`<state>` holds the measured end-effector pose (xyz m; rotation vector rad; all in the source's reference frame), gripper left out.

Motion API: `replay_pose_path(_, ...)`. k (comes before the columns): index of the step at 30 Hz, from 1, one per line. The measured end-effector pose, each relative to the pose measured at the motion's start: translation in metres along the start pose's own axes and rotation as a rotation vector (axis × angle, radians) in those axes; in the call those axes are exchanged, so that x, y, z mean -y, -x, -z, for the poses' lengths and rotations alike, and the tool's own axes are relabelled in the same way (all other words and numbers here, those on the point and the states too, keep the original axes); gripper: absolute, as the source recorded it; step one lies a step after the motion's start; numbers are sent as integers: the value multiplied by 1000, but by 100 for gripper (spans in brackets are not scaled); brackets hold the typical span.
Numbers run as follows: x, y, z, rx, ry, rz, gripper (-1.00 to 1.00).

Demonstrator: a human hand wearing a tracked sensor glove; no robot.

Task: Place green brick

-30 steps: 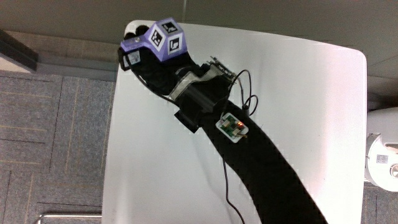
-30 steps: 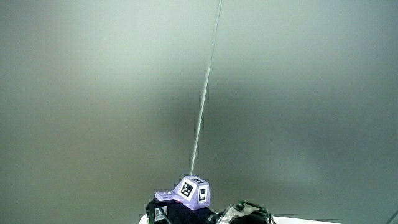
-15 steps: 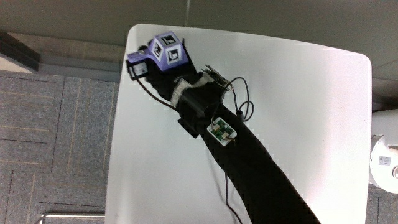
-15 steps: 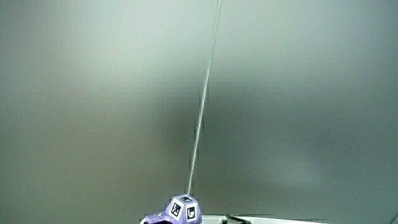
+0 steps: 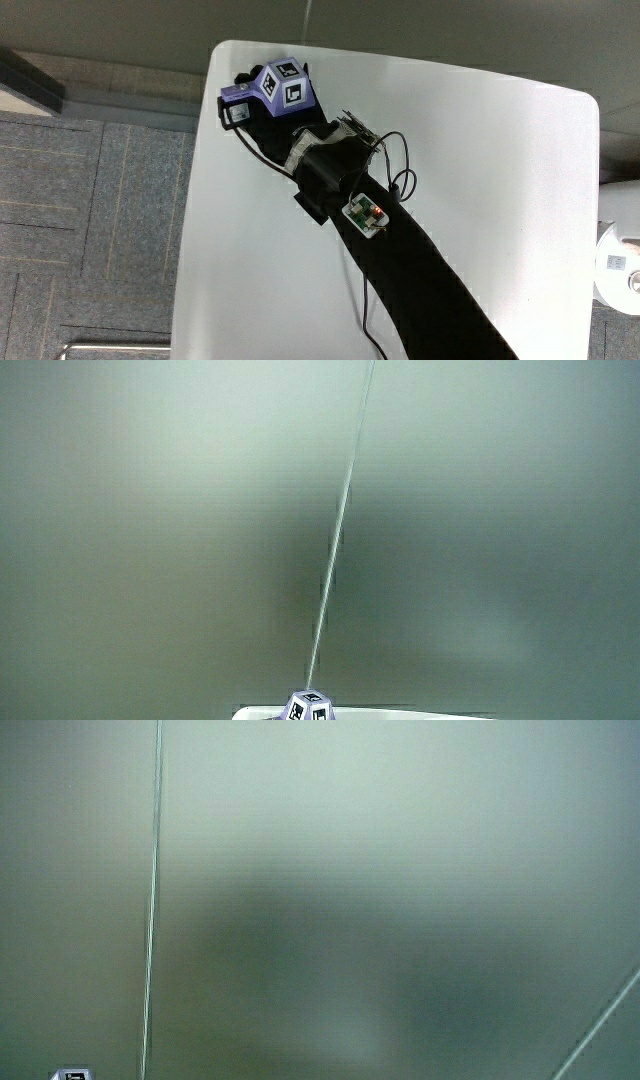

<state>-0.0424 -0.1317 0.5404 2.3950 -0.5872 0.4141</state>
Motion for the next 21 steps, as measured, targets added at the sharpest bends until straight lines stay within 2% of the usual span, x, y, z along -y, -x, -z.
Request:
replay_pose_path(1,-1,-2,2,-10,4,-4,-62)
replay_pose_path(2,0,-5,4,1,-17,13,-66)
replay_pose_path(6,3,-13,8,-35,-7,22,-79)
replay_pose_path(8,8,-12,5,-31,-25,27,-86)
replay_pose_path(10,8,-14,9,-51,-19,5,-93)
replay_pose_path(11,8,-15,10,-42,-22,10,-97)
replay_pose_path(12,8,-16,11,-58,-12,10,-100)
replay_pose_path(15,11,-18,11,-45,-66,12,-100)
replay_pose_path(17,15,-16,6,-57,-87,-9,-100)
replay_pose_path(21,14,-21,9,-56,-94,-5,-100)
